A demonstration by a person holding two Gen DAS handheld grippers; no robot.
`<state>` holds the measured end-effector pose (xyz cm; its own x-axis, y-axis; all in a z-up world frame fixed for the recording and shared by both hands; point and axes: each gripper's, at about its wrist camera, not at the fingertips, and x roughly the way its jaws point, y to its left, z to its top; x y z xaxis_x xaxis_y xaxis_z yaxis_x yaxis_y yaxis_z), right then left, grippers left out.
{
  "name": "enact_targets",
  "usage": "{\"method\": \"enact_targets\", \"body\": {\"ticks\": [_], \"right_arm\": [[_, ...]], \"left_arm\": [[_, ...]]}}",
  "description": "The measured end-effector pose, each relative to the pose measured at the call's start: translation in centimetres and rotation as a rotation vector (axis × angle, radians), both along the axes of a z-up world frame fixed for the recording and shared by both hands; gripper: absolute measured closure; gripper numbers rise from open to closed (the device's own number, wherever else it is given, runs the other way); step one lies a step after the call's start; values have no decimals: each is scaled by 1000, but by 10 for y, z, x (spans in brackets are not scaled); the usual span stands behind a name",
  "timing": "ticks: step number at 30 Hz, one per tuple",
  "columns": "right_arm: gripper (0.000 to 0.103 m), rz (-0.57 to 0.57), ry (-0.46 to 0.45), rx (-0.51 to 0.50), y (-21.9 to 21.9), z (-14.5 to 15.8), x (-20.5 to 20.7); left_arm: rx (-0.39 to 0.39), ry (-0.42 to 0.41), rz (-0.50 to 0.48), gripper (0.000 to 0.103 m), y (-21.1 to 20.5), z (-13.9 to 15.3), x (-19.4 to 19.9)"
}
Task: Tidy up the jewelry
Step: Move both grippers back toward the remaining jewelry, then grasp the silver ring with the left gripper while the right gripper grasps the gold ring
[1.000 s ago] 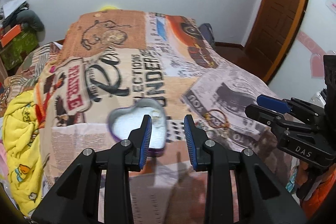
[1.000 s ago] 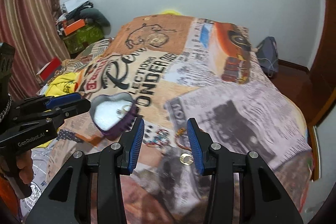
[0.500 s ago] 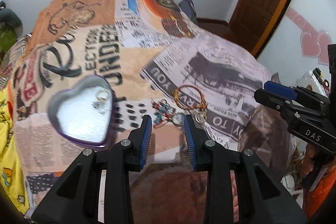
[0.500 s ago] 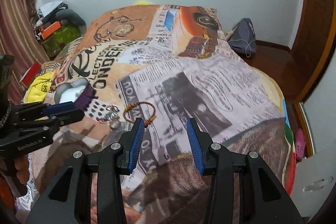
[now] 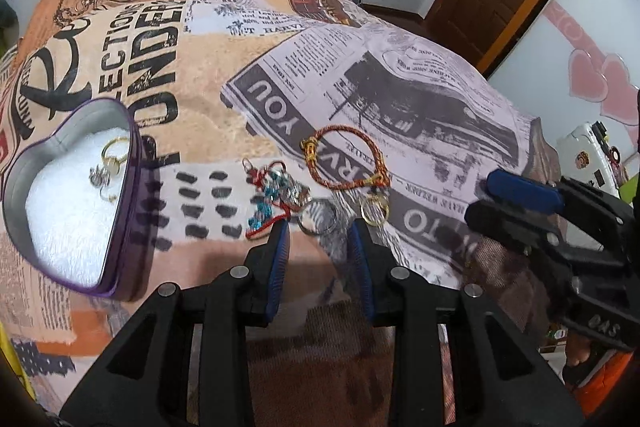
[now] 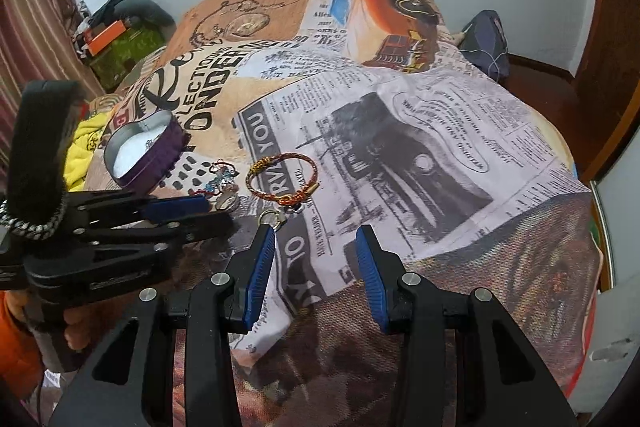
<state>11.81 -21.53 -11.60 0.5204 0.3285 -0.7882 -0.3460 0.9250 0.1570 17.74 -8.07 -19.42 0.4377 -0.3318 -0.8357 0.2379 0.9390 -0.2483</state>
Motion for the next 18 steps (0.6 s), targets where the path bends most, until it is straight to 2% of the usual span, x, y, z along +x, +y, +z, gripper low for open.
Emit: {"method": "enact_targets", "body": {"ticks": [3,6,18], "right_arm": [[64,21,10,15,4,-2,2],[64,31,13,17,8,-4,3],[66,87,48,18,32,-18,11]], "left_arm": [[4,-16,9,73,-1,-2,4],[13,-32,5,82,-2,-4,5],[1,-58,19,82,19,7,-6]]}}
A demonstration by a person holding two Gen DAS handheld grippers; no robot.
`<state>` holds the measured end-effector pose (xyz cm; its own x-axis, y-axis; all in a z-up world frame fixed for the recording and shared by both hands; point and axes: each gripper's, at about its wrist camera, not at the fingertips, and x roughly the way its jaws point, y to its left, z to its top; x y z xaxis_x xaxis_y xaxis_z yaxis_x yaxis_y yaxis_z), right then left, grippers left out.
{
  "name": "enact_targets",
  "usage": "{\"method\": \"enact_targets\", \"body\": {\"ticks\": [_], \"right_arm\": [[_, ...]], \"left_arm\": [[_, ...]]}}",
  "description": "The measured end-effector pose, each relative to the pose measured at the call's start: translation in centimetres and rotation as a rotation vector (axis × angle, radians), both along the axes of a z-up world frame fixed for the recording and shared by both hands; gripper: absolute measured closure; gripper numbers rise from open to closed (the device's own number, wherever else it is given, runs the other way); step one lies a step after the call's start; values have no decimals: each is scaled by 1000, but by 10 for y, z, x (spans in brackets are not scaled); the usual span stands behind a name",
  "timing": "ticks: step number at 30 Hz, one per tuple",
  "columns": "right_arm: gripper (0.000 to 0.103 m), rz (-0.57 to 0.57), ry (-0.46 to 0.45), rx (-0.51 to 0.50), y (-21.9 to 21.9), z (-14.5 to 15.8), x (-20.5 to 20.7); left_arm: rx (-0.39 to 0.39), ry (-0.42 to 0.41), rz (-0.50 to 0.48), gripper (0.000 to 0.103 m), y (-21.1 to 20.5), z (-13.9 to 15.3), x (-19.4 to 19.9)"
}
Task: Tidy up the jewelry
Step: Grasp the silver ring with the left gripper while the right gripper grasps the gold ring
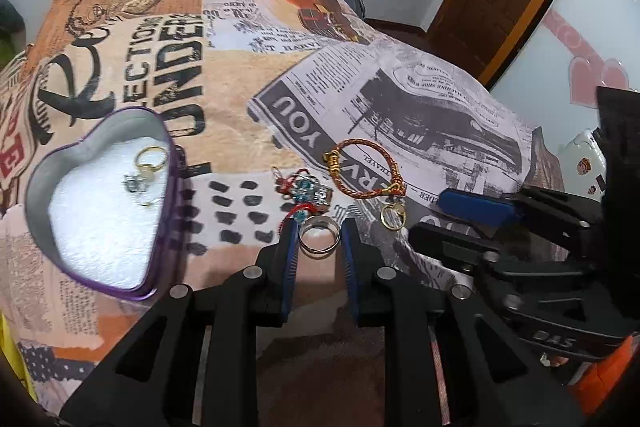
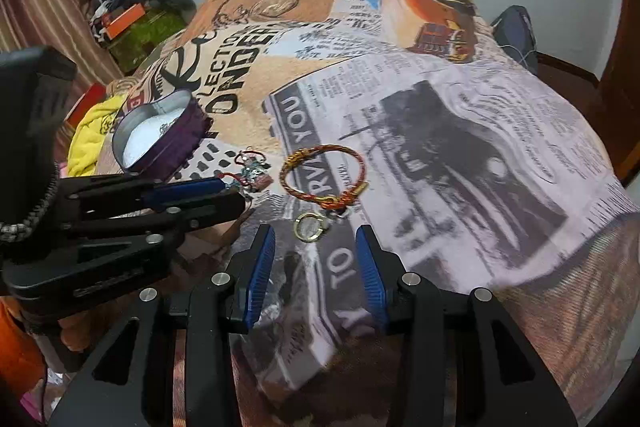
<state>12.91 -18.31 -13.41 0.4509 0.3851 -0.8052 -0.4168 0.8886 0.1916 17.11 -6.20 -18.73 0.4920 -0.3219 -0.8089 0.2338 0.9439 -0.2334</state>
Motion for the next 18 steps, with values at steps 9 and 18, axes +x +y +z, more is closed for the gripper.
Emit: {"method": "enact_targets", "body": {"ticks": [9,18], "right_arm": [[79,27,3,-80,21,-15,7],[93,43,-16,-105,24,-17,5]], "left_arm": [[8,-24,7,82,5,5,-6],[5,-43,20,82,10,13,-12]]}}
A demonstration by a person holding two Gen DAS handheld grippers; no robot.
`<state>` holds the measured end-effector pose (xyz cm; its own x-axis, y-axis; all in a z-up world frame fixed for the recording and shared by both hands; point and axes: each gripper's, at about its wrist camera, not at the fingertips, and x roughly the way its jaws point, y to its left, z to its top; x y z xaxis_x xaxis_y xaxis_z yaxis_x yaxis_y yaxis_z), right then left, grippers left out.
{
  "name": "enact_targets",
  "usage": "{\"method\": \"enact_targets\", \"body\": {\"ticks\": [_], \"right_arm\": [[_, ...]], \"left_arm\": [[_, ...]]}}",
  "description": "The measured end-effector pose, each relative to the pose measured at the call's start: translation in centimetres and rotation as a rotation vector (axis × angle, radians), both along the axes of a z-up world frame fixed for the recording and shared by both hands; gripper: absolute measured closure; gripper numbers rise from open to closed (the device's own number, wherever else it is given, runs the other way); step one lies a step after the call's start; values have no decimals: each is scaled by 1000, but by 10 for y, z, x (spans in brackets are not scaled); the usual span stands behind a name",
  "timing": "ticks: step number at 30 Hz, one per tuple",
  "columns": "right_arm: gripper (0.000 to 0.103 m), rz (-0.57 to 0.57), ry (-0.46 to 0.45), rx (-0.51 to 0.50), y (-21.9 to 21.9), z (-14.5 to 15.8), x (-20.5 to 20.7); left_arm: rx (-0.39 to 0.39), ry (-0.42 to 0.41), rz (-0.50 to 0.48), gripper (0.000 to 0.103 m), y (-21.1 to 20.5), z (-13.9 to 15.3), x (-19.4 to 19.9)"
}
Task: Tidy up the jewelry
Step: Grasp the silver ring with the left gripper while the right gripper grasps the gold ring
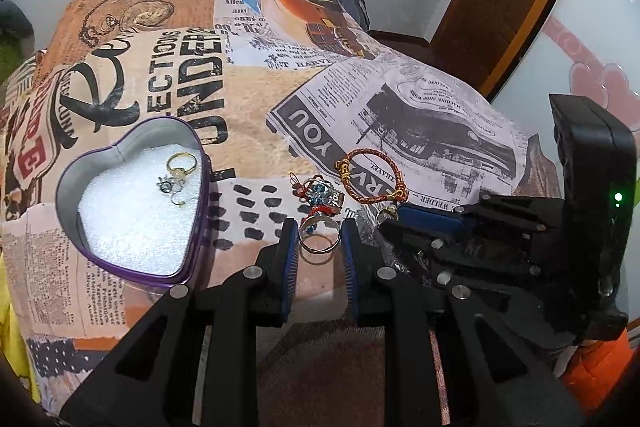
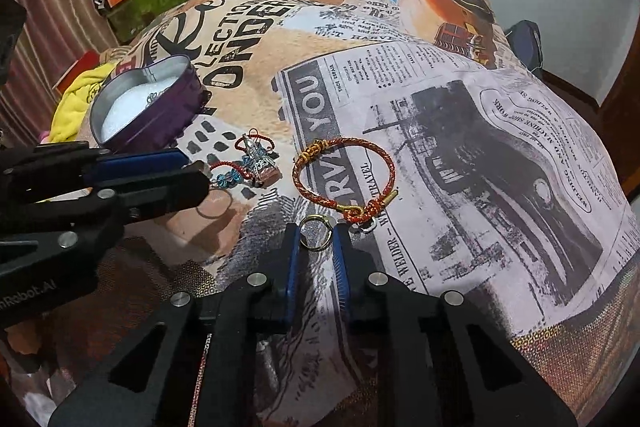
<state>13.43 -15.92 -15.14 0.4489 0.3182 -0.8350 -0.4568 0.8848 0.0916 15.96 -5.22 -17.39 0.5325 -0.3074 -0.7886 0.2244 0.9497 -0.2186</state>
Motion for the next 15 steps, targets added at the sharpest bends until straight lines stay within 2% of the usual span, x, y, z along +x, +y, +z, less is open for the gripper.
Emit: {"method": "enact_targets", "body": {"ticks": [1,15], "right_arm": [[98,-5,0,0,-1,1,0],[96,-30,4,56,-4,18,-8]], "left_arm": [[1,-4,3,82,1,2,-1],[2,-60,35,82,14,24,-14]]}}
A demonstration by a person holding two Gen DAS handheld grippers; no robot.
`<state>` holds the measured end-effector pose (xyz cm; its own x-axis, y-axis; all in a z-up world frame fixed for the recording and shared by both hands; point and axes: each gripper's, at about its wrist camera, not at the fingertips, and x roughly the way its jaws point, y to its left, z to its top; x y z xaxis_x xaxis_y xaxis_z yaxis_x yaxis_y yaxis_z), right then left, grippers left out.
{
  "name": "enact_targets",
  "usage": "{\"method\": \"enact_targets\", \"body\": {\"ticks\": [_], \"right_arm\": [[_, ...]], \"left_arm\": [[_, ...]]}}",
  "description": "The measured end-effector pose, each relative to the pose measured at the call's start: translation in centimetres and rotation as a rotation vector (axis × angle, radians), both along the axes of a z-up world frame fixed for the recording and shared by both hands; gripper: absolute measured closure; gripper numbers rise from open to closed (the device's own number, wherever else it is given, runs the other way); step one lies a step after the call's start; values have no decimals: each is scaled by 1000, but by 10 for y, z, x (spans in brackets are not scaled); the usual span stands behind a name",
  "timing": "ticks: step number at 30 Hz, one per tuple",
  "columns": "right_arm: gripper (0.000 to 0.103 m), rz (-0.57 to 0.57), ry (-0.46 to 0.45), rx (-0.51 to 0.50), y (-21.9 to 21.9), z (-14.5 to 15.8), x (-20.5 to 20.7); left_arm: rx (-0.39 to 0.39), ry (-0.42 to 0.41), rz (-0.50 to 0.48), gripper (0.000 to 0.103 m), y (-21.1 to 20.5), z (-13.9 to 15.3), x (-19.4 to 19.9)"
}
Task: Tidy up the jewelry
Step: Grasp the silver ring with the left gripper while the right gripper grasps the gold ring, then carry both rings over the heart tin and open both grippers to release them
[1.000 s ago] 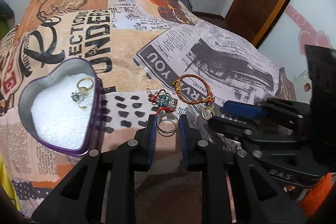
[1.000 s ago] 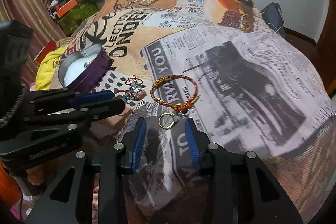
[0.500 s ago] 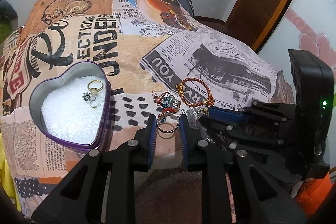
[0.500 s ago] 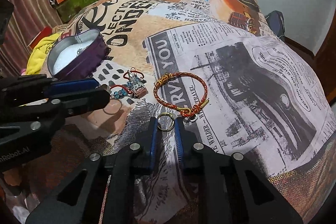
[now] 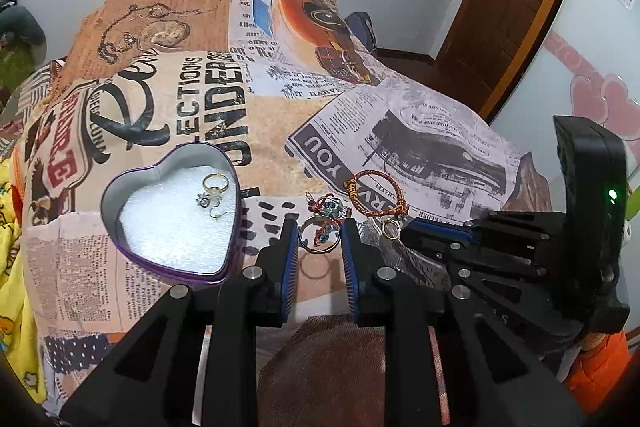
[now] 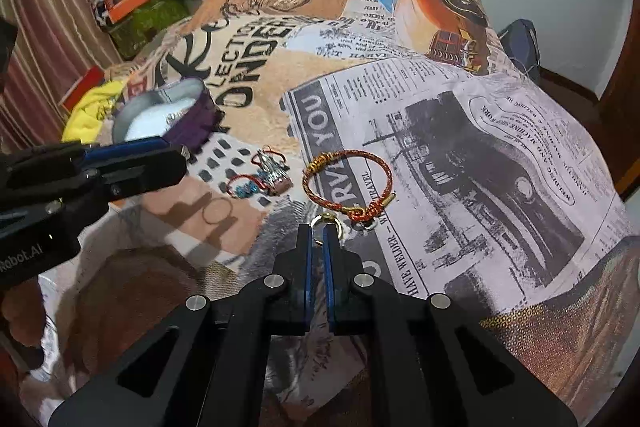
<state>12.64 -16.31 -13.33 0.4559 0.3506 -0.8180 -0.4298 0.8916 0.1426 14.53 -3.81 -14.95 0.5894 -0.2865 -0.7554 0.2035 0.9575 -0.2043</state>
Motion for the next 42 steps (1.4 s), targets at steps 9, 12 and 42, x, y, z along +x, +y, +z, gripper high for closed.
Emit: {"method": "enact_targets", "body": {"ticks": [9,12,42], "right_arm": [[72,-39,53,-16,3,-13,14],[73,-27,40,-37,8,-18,16],[86,26,-140,93,39,57,2]], "left_arm": [[4,-1,23,82,12,0,-4],[2,2,33,82,17,-1,-4],[26,-115,147,82,61,38,-19]]}}
